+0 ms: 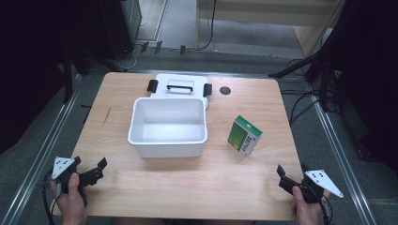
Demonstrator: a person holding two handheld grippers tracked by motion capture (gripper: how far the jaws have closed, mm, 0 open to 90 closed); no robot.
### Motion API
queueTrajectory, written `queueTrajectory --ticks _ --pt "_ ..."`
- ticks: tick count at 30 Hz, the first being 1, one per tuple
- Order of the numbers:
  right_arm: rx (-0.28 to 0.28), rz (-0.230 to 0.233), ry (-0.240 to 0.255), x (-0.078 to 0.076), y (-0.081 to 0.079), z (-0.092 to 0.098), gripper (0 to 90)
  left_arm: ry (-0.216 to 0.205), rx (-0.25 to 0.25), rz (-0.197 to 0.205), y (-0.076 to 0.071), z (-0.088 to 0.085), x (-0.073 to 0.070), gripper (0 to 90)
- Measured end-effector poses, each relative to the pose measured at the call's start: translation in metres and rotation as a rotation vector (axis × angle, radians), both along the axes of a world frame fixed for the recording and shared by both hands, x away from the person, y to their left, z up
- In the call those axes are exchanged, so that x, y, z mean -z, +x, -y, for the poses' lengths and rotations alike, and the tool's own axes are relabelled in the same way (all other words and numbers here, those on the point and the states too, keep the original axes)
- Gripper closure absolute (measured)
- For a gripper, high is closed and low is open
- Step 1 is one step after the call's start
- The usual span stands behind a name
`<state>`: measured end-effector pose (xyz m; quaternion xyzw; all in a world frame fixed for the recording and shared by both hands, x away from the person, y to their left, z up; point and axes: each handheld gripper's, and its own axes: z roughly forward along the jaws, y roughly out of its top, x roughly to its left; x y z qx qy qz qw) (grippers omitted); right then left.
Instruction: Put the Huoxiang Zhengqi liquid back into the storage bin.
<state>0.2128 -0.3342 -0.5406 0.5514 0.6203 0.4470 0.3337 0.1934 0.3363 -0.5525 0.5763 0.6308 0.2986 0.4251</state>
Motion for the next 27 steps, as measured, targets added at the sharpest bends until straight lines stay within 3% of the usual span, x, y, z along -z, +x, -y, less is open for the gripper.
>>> queueTrajectory --ticks 6,11,17,20,23,27 --pt "0.002 0.010 0.004 -0.001 0.000 0.001 12.3 0.005 0.003 -0.001 0.000 0.000 0.000 0.1" --pt "-0.028 -0.017 0.049 -0.003 0.003 0.006 12.6 0.002 0.003 0.004 -0.001 0.000 0.000 0.1" --pt "-0.097 -0.054 0.006 -0.014 0.010 0.006 14.9 0.003 0.003 0.005 -0.001 0.000 0.000 0.1" --pt "-0.160 -0.097 -0.027 -0.024 0.014 0.002 14.9 0.003 0.003 0.006 -0.001 0.000 0.000 0.1" --pt "-0.219 -0.176 -0.097 -0.036 0.020 -0.004 14.9 0.002 0.000 0.006 -0.001 0.000 0.000 0.1" --pt "-0.247 -0.298 -0.139 -0.054 0.028 -0.007 14.9 0.002 0.002 0.005 -0.001 0.000 0.000 0.1"
